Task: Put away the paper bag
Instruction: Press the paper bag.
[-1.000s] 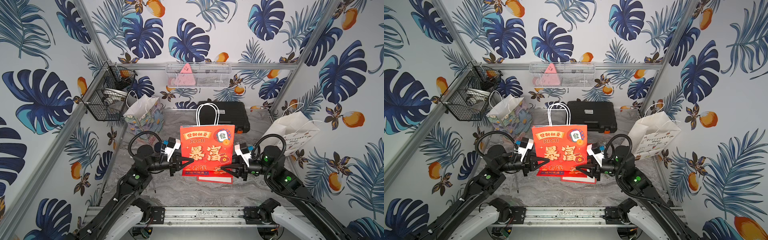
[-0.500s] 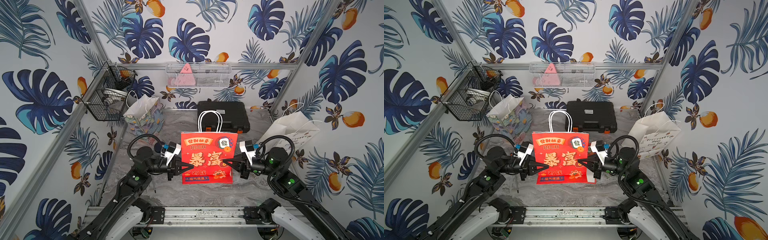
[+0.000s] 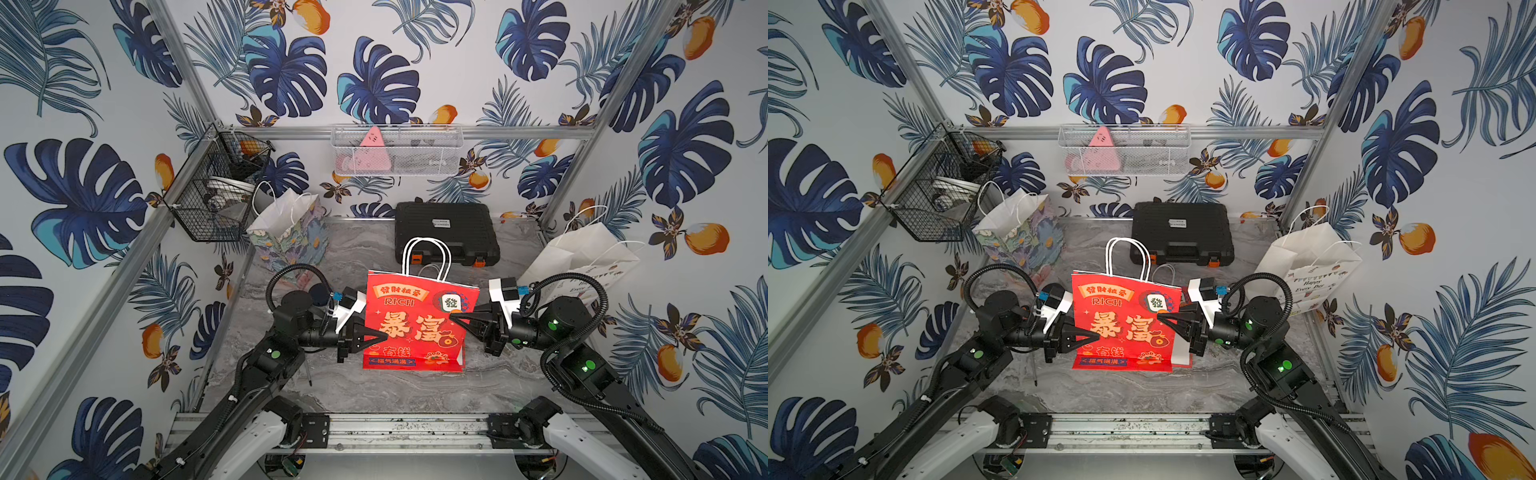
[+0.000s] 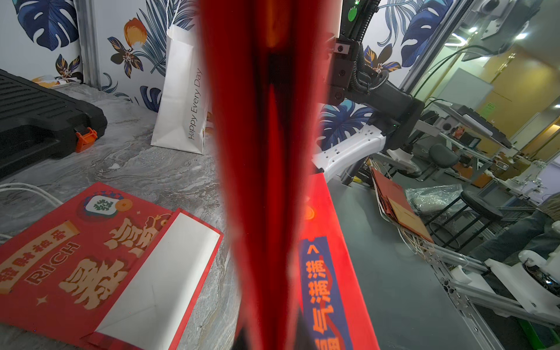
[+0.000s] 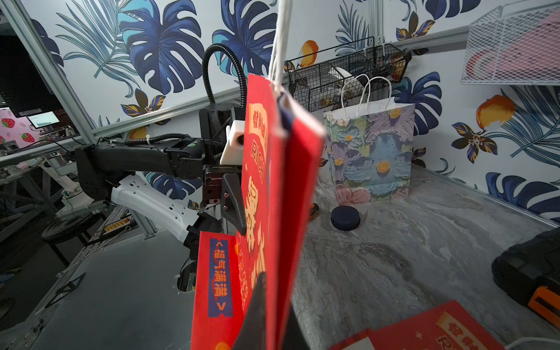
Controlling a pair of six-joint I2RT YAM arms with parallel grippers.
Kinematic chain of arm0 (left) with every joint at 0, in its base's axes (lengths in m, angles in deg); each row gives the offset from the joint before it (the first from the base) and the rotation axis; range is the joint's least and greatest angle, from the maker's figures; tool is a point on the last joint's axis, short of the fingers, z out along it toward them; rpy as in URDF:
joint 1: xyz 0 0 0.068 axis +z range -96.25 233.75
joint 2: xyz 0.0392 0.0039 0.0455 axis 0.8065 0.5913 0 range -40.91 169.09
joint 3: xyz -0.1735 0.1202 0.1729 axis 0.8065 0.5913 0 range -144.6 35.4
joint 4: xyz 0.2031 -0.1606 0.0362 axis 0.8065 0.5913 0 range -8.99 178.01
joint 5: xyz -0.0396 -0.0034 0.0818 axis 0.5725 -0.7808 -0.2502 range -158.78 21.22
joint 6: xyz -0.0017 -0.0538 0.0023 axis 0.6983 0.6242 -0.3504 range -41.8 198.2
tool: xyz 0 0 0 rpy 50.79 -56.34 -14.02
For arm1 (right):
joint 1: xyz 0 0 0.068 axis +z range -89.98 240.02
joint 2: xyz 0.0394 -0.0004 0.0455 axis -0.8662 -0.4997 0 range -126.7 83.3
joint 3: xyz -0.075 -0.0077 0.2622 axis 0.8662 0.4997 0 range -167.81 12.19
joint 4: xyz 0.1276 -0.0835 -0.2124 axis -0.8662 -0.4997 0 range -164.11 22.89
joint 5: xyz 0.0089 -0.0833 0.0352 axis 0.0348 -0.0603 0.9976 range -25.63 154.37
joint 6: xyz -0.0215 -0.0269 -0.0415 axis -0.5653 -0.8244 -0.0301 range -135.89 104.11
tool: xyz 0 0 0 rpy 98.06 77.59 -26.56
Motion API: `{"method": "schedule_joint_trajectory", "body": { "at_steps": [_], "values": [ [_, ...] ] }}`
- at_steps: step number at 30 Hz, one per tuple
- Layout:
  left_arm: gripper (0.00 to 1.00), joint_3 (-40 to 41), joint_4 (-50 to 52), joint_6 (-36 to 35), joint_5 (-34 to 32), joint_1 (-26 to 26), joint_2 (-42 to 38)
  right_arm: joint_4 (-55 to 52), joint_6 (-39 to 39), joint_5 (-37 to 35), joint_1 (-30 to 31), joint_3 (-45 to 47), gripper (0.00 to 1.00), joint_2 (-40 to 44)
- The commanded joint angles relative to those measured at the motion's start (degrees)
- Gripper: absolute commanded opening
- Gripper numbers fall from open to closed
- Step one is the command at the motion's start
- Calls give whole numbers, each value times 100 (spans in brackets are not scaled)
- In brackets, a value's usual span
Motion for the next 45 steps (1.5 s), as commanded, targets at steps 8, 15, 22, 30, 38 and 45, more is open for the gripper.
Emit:
{"method": "schedule_joint_trajectory", "body": {
  "at_steps": [8,15,22,30,38,45],
  "values": [
    [0,-43,648,-573,32,5,37,600,82,-132,4,-20,11,46],
    [0,-80,948,-814,16,5,123,681,54,-270,4,-89,36,21],
    [0,-140,1068,-929,-168,4,189,615,-81,-381,4,-81,0,69],
    [0,-394,853,-553,-2208,5,-369,-134,-726,-3006,-2,223,89,1026],
    [0,-869,830,-265,-3060,5,-506,-1860,-1189,-3790,5,151,95,1050],
    [0,-629,-698,742,-1590,5,-571,-2043,-1448,-2177,10,97,99,359]
  ]
}}
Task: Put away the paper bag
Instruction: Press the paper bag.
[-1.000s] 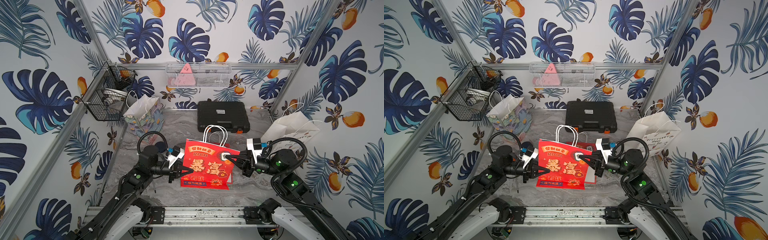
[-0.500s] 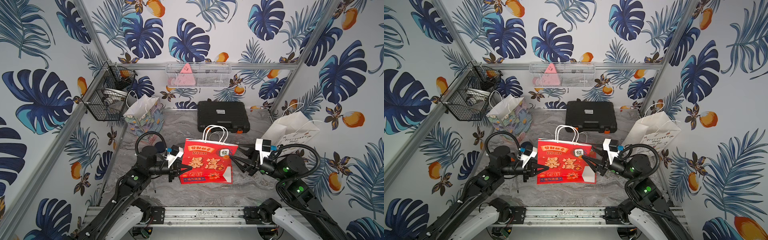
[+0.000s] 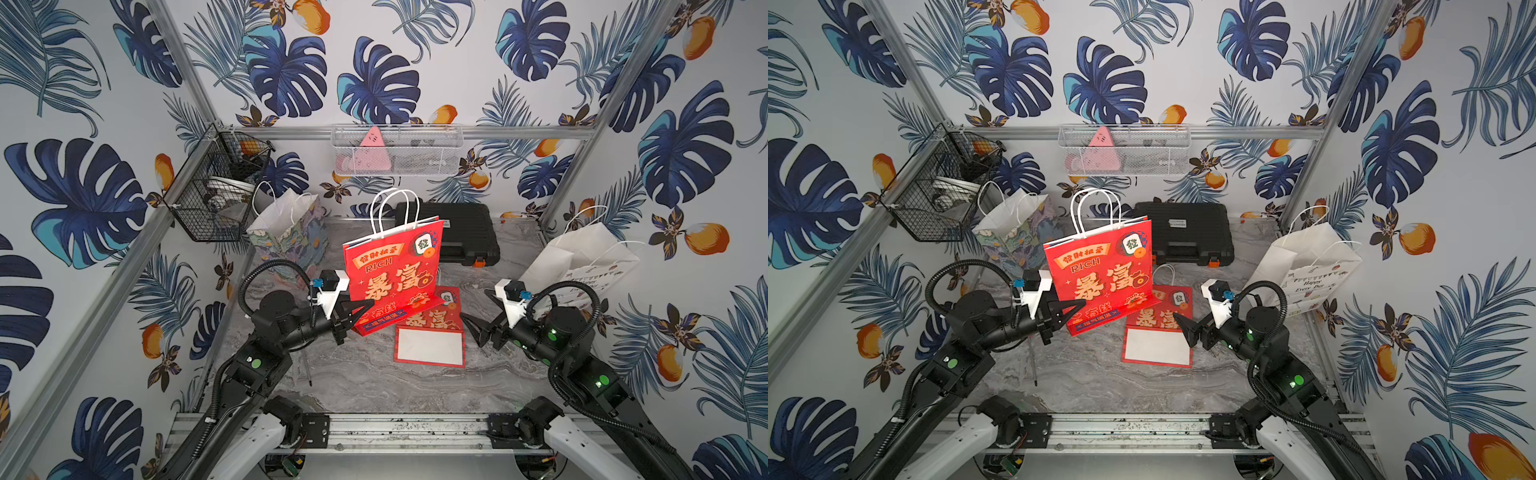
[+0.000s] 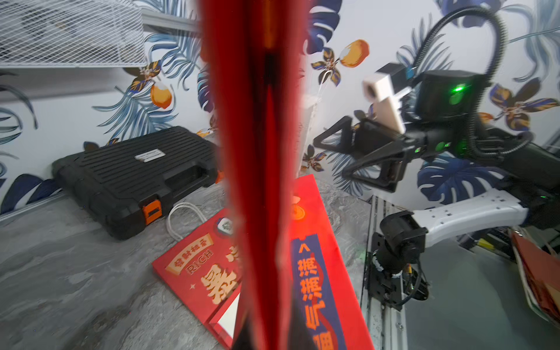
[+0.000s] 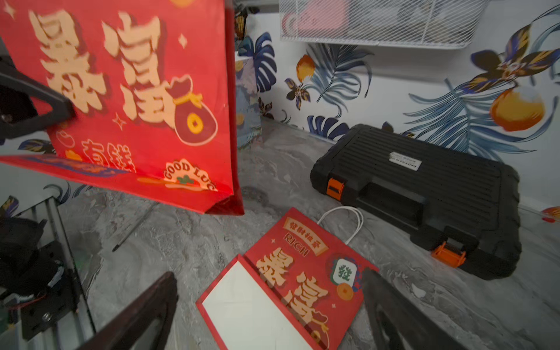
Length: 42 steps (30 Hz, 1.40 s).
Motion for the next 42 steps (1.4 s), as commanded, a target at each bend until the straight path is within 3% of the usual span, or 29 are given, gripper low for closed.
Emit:
{"method": "schedule_joint_trajectory", "body": {
  "at_steps": [1,4,8,11,18,24,28,31,33,35,39,42],
  "values": [
    [0,155,-1243,788,957,0,9,52,-277,1111,11,69,100,-136],
    [0,437,-2442,1627,1591,0,82,446,-548,1965,13,168,100,-233],
    [0,766,-3527,2432,2008,-4,183,1262,-270,2879,19,185,100,-531],
    [0,839,-3382,2367,1950,-4,201,1683,-32,3497,60,113,95,-850],
    [0,823,-2574,1895,1787,-4,260,2534,406,3749,196,134,77,-990],
    [0,817,-2488,1872,1806,-4,307,2780,597,3917,248,65,49,-1230],
    [0,727,-2219,1686,1708,-4,280,2779,570,3890,292,-13,20,-1322],
    [30,389,-976,959,838,-4,152,2722,588,3819,288,-69,2,-1284],
    [57,147,-181,509,-107,-4,55,2681,568,3678,288,-43,1,-1180],
    [72,-21,320,264,-978,-4,-39,2583,528,3397,286,-1,2,-1019],
    [87,-94,721,63,-2513,-4,-353,2076,352,2332,290,2,5,-694],
    [89,101,647,3,-2766,-4,-638,1735,268,1653,291,-71,6,-560]
  ]
}}
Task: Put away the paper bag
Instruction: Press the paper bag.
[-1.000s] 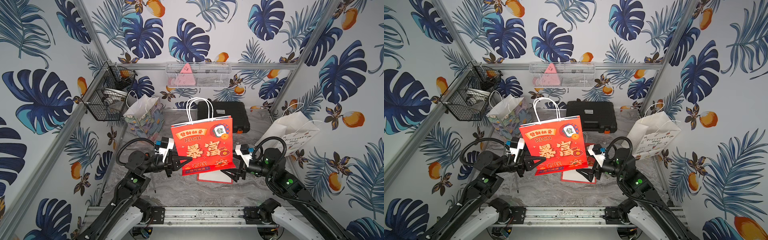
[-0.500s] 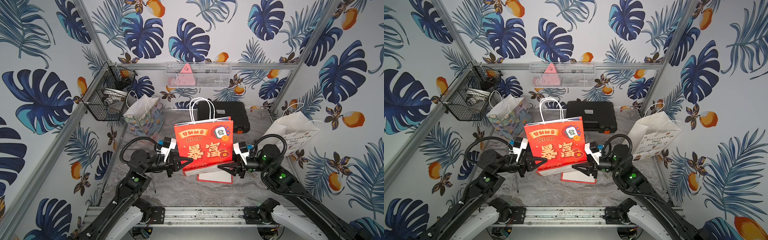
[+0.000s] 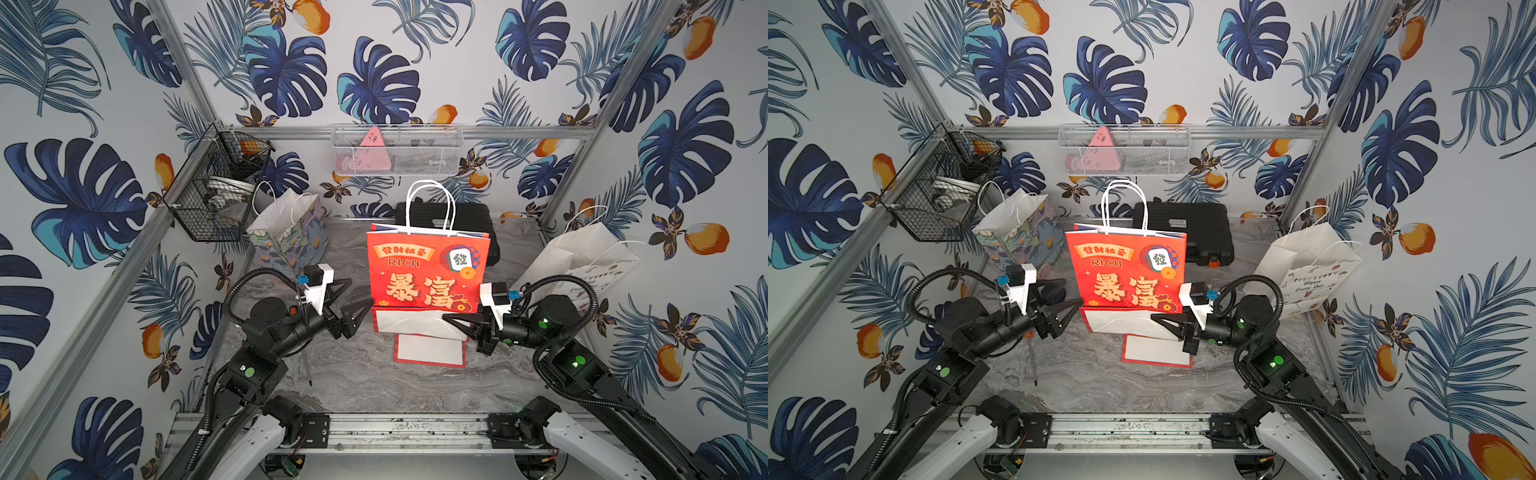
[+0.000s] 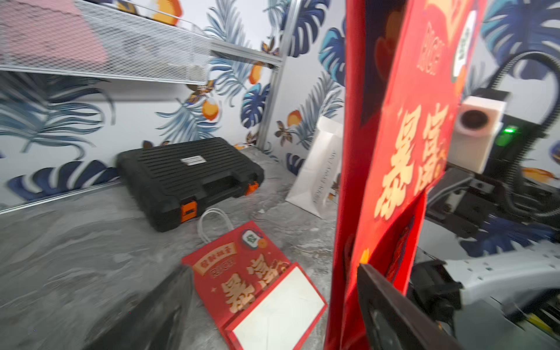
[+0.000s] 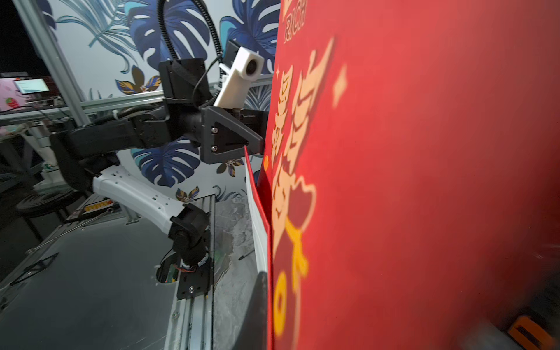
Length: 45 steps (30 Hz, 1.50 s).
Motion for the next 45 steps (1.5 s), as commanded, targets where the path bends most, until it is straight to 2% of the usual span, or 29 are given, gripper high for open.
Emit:
{"method": "schedule_joint_trajectory", "body": {
  "at_steps": [1,3,5,6,8,12,16,18,20,22,26,29,31,32,33,35,36,37,38,39,40,41,43,45],
  "values": [
    [89,144,224,-339,-749,3,-192,-449,-194,-949,7,-111,6,88],
    [90,282,113,-332,11,5,-183,-588,-286,-925,2,-206,6,66],
    [99,436,-153,-182,1128,3,-29,-630,-282,-772,7,-306,6,-28],
    [99,532,-396,12,1738,3,100,-630,-264,-646,15,-354,7,-87],
    [99,742,-944,487,2344,3,366,-497,-172,-306,17,-398,8,-194],
    [99,1091,-2041,1069,2524,3,604,19,138,646,73,-319,9,-335],
    [98,1309,-3690,1845,3094,2,898,294,342,1040,125,-224,9,-342],
    [94,1382,-4431,2194,3282,3,1090,621,574,1096,133,-108,9,-321],
    [94,1443,-5073,2556,3455,3,1280,1006,826,1087,133,17,8,-302],
    [94,1521,-5784,2919,3540,3,1501,1302,1037,1024,133,132,3,-307],
    [94,1602,-6432,3249,3607,3,1706,1484,1167,768,138,216,0,-326],
    [94,1525,-6062,3009,3633,3,1600,1339,1088,721,143,193,0,-298],
    [94,1357,-5139,2445,3588,3,1405,919,905,564,142,136,29,-226],
    [94,1211,-4342,1987,3469,3,1254,564,738,470,144,93,42,-159],
    [94,1023,-3388,1464,3267,3,1078,168,509,373,142,56,51,-66],
    [94,749,-2134,819,2857,3,878,-512,203,231,135,58,57,118],
    [94,638,-1731,595,2772,3,824,-750,104,198,134,89,54,217],
    [94,602,-1602,550,2808,3,813,-852,83,248,133,138,43,305],
    [94,612,-1636,624,2831,3,817,-734,146,284,134,216,25,368],
    [94,677,-1818,816,2844,3,816,-254,566,88,141,384,0,429],
    [94,787,-2114,1056,2854,3,814,418,1148,-93,134,603,0,448],
    [94,878,-2295,1225,2748,3,799,845,1306,-122,134,724,0,430],
    [94,955,-2170,1352,2261,3,742,649,1404,-459,134,657,0,301],
    [94,917,-1925,1285,2103,3,739,614,1377,-420,147,748,0,195]
  ]
}}
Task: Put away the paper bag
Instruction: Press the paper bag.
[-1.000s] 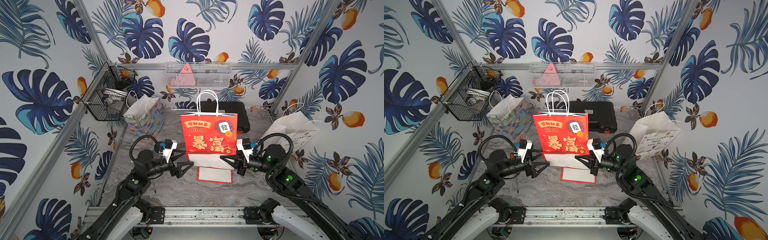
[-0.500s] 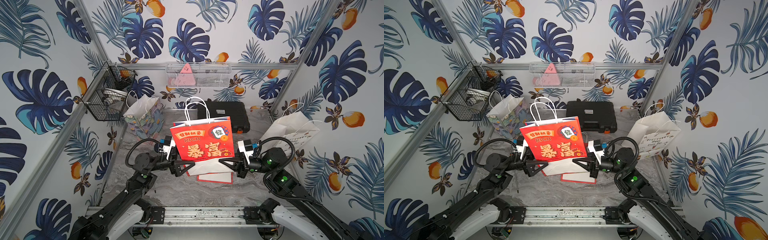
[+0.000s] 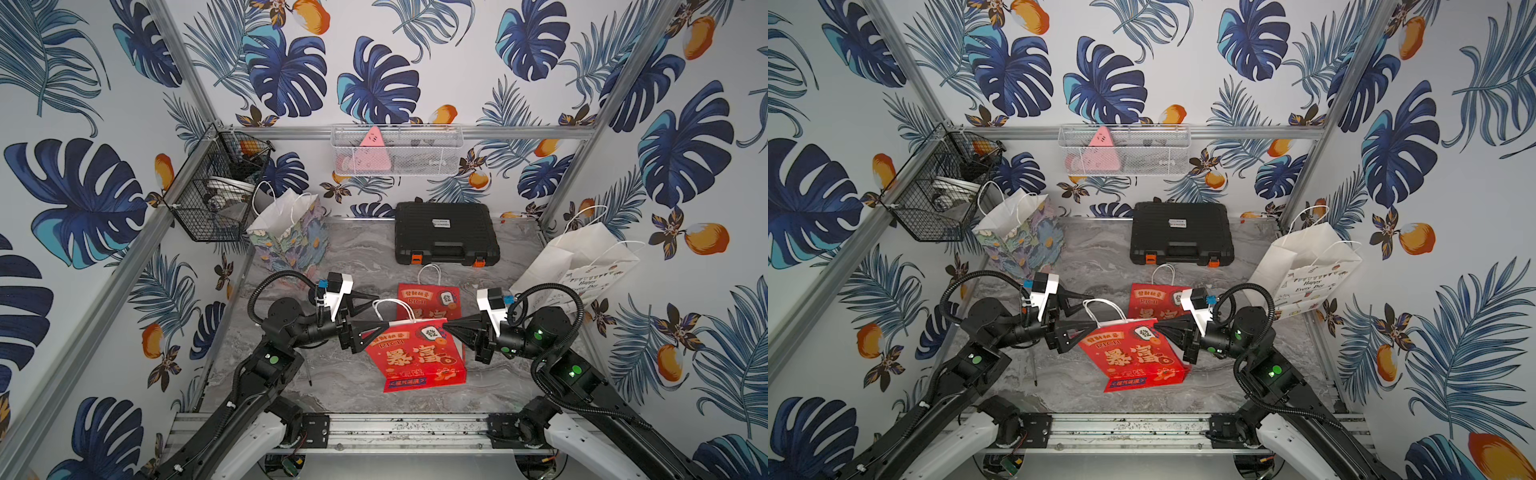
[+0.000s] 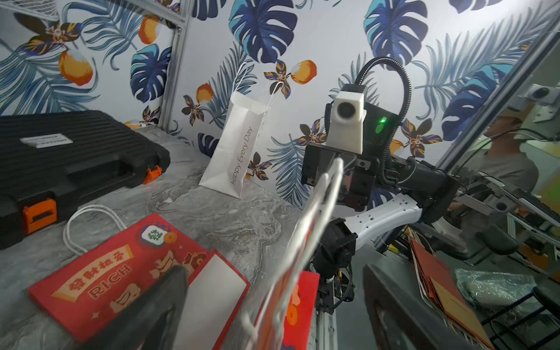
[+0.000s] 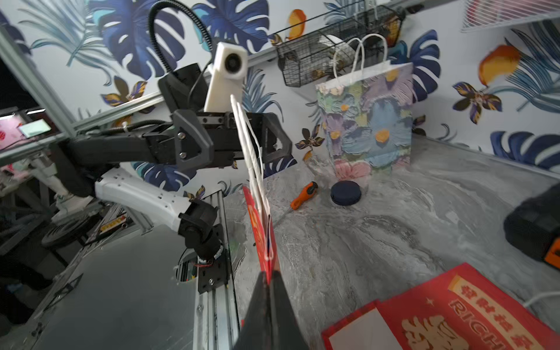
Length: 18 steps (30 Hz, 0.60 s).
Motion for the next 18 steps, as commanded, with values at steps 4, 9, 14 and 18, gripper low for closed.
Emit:
{"method": "schedule_joint_trajectory", "body": {
  "at_steps": [4,9,14,18],
  "values": [
    [0,-32,522,-148,-527,3,-10,970,554,-313,17,470,0,-42],
    [15,-155,741,-519,-639,3,90,764,307,-609,15,289,0,-176],
    [82,-524,1849,-1279,-1293,54,236,629,119,-471,10,9,0,-199],
    [99,-571,2075,-1385,-1115,194,152,338,-73,-640,9,-293,0,-27]
  ]
}}
